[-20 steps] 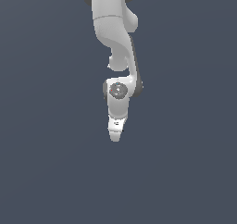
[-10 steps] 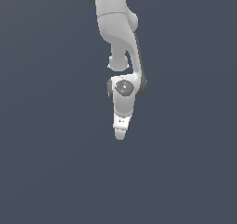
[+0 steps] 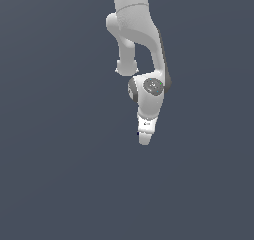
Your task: Pick up the object and move it to a goal position.
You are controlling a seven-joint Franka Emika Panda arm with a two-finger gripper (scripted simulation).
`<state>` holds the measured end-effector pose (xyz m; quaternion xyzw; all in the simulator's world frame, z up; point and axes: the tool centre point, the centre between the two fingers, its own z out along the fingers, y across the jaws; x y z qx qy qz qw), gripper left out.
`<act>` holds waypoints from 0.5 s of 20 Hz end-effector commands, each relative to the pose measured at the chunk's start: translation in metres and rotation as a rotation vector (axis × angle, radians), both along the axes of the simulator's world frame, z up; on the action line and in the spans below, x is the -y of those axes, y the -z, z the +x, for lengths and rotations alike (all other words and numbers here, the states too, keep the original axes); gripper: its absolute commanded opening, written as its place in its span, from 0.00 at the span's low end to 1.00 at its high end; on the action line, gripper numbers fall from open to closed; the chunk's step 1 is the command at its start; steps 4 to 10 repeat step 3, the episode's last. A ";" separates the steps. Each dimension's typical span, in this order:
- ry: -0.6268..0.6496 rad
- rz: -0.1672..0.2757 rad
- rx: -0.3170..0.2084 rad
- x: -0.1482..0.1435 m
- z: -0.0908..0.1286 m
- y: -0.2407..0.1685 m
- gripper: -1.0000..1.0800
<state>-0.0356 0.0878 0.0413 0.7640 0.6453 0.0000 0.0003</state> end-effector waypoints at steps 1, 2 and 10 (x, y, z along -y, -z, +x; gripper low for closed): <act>0.002 0.000 0.000 -0.006 -0.001 -0.002 0.00; 0.002 0.000 0.000 -0.007 -0.001 -0.003 0.00; 0.002 0.000 0.000 -0.007 0.000 -0.003 0.00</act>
